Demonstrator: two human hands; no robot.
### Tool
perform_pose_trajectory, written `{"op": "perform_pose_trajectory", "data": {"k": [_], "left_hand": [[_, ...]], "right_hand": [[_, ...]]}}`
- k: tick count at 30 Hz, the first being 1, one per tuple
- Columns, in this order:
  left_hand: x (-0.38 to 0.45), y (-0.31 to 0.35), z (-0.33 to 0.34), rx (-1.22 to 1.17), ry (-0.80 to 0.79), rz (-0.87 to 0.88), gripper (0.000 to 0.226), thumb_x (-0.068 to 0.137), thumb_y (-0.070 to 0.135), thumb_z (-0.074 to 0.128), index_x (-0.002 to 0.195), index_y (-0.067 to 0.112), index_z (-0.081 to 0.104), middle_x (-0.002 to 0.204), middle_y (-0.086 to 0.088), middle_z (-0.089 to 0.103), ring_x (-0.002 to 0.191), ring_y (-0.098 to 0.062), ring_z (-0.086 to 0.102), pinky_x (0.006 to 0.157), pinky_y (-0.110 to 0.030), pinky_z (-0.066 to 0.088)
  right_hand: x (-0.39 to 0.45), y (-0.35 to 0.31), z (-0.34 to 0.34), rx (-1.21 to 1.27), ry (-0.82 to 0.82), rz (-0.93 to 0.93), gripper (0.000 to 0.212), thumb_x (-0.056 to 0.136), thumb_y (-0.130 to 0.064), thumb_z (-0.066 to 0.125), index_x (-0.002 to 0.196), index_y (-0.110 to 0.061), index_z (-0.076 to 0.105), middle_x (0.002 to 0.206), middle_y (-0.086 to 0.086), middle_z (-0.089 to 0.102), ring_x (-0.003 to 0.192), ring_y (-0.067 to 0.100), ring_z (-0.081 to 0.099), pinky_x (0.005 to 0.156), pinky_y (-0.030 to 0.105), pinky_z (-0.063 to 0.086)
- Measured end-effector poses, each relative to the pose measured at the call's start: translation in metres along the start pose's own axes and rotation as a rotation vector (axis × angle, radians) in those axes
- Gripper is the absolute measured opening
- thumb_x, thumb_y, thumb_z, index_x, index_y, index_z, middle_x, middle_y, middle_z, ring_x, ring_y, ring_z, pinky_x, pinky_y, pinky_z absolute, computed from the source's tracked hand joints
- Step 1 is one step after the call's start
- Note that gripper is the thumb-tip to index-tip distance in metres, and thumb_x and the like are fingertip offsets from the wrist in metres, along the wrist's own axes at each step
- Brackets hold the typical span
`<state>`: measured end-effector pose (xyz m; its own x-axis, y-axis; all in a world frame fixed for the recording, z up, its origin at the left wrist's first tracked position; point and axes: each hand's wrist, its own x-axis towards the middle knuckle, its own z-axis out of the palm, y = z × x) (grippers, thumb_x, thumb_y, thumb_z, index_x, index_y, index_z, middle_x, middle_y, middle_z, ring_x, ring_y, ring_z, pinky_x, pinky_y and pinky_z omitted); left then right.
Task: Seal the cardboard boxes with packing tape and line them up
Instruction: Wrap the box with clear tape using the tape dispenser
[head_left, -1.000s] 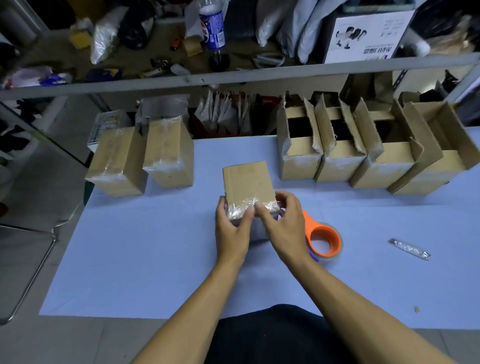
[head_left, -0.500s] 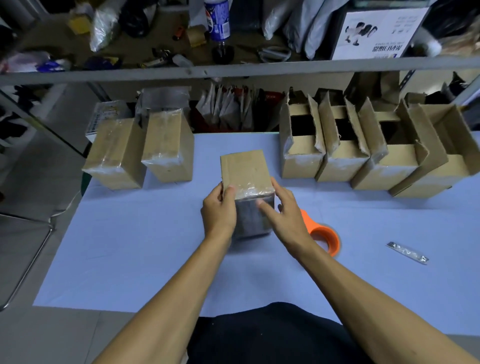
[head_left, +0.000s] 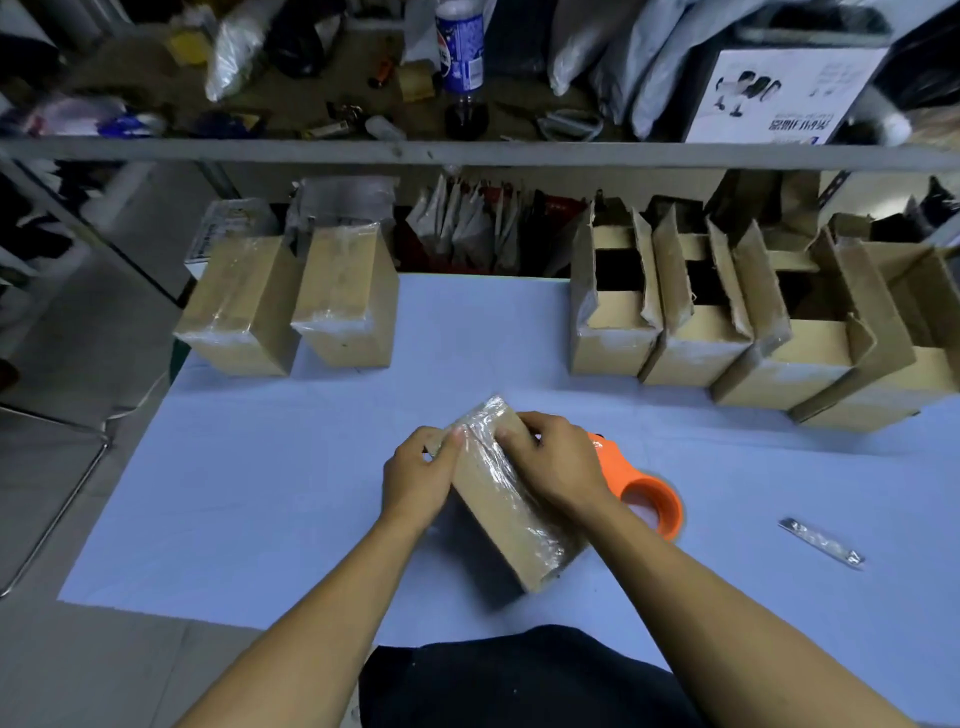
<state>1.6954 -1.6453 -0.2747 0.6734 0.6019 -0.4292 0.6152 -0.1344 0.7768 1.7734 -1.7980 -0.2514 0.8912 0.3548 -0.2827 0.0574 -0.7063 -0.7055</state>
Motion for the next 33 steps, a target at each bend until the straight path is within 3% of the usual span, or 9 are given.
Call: {"op": "perform_pose_trajectory", "data": {"k": [3, 8, 12, 17, 20, 24, 26, 29, 33], "left_hand": [[0.009, -0.001, -0.009, 0.044, 0.144, 0.042, 0.037, 0.090, 0.053, 0.059, 0.077, 0.019, 0.062, 0.075, -0.004, 0.067, 0.078, -0.030, 0.066, 0.069, -0.039, 0.056], [0.012, -0.002, -0.021, 0.138, 0.384, -0.075, 0.041, 0.093, 0.052, 0.050, 0.087, 0.012, 0.057, 0.086, -0.007, 0.064, 0.085, -0.033, 0.058, 0.069, -0.036, 0.044], [0.005, -0.012, -0.027, 0.289, 0.224, -0.101, 0.032, 0.091, 0.051, 0.049, 0.103, 0.022, 0.051, 0.094, -0.002, 0.067, 0.087, -0.027, 0.061, 0.074, -0.036, 0.049], [0.007, -0.002, -0.045, 0.139, 0.013, 0.226, 0.068, 0.089, 0.013, 0.058, 0.149, 0.028, 0.032, 0.149, 0.015, 0.034, 0.137, -0.006, 0.034, 0.107, -0.023, 0.030], [0.014, 0.008, -0.046, 0.303, -0.070, 0.350, 0.052, 0.085, 0.015, 0.062, 0.134, 0.029, 0.052, 0.127, 0.013, 0.053, 0.121, -0.012, 0.053, 0.096, -0.024, 0.040], [0.015, 0.014, -0.044, 0.475, -0.119, 0.220, 0.064, 0.074, 0.058, 0.067, 0.129, 0.031, 0.050, 0.082, 0.003, 0.063, 0.087, -0.018, 0.062, 0.081, -0.035, 0.051], [0.009, 0.013, -0.037, 0.422, -0.224, 0.220, 0.070, 0.077, 0.052, 0.072, 0.138, 0.029, 0.045, 0.102, 0.000, 0.066, 0.096, -0.016, 0.063, 0.087, -0.034, 0.050], [0.002, 0.010, -0.026, 0.433, -0.224, 0.415, 0.077, 0.084, 0.031, 0.063, 0.152, 0.032, 0.027, 0.160, 0.005, 0.020, 0.145, -0.012, 0.026, 0.114, -0.030, 0.028], [-0.002, 0.011, -0.009, 0.775, -0.315, 0.706, 0.059, 0.096, 0.041, 0.035, 0.154, 0.038, 0.023, 0.164, 0.012, -0.010, 0.149, -0.011, -0.020, 0.122, -0.049, 0.000]], "right_hand": [[0.006, -0.001, -0.010, -0.100, -0.006, 0.001, 0.046, 0.090, -0.046, 0.060, 0.132, -0.027, 0.062, 0.133, 0.000, 0.062, 0.125, 0.021, 0.053, 0.097, 0.032, 0.042], [0.004, 0.015, -0.019, -0.067, 0.126, 0.053, 0.058, 0.090, -0.045, 0.064, 0.140, -0.020, 0.050, 0.134, 0.008, 0.051, 0.127, 0.027, 0.045, 0.095, 0.034, 0.040], [0.003, 0.018, -0.016, 0.194, 0.077, 0.176, 0.051, 0.090, -0.041, 0.065, 0.132, -0.015, 0.051, 0.104, -0.001, 0.064, 0.101, 0.022, 0.062, 0.089, 0.036, 0.048], [0.008, 0.018, -0.021, 0.301, -0.022, 0.102, 0.042, 0.091, -0.018, 0.061, 0.131, -0.026, 0.054, 0.118, -0.015, 0.064, 0.111, 0.011, 0.057, 0.090, 0.019, 0.043], [0.010, 0.019, -0.016, 0.437, -0.122, 0.101, 0.065, 0.091, -0.010, 0.060, 0.150, -0.026, 0.038, 0.140, -0.017, 0.045, 0.126, 0.004, 0.043, 0.103, 0.018, 0.034], [0.016, 0.022, -0.008, 0.288, 0.180, 0.172, 0.060, 0.088, -0.031, 0.072, 0.139, -0.015, 0.045, 0.131, 0.008, 0.047, 0.108, 0.023, 0.057, 0.098, 0.038, 0.047], [0.015, 0.019, -0.007, 0.314, 0.197, 0.201, 0.048, 0.089, -0.033, 0.071, 0.128, -0.014, 0.050, 0.113, 0.002, 0.059, 0.093, 0.021, 0.062, 0.089, 0.038, 0.050], [0.013, 0.015, 0.000, 0.386, 0.024, 0.114, 0.029, 0.093, -0.026, 0.063, 0.121, -0.021, 0.061, 0.108, -0.002, 0.070, 0.094, 0.014, 0.066, 0.091, 0.037, 0.053], [0.008, 0.025, -0.001, 0.189, 0.029, -0.020, 0.030, 0.098, -0.029, 0.054, 0.126, -0.024, 0.066, 0.120, -0.005, 0.069, 0.110, 0.013, 0.063, 0.093, 0.029, 0.046]]}}
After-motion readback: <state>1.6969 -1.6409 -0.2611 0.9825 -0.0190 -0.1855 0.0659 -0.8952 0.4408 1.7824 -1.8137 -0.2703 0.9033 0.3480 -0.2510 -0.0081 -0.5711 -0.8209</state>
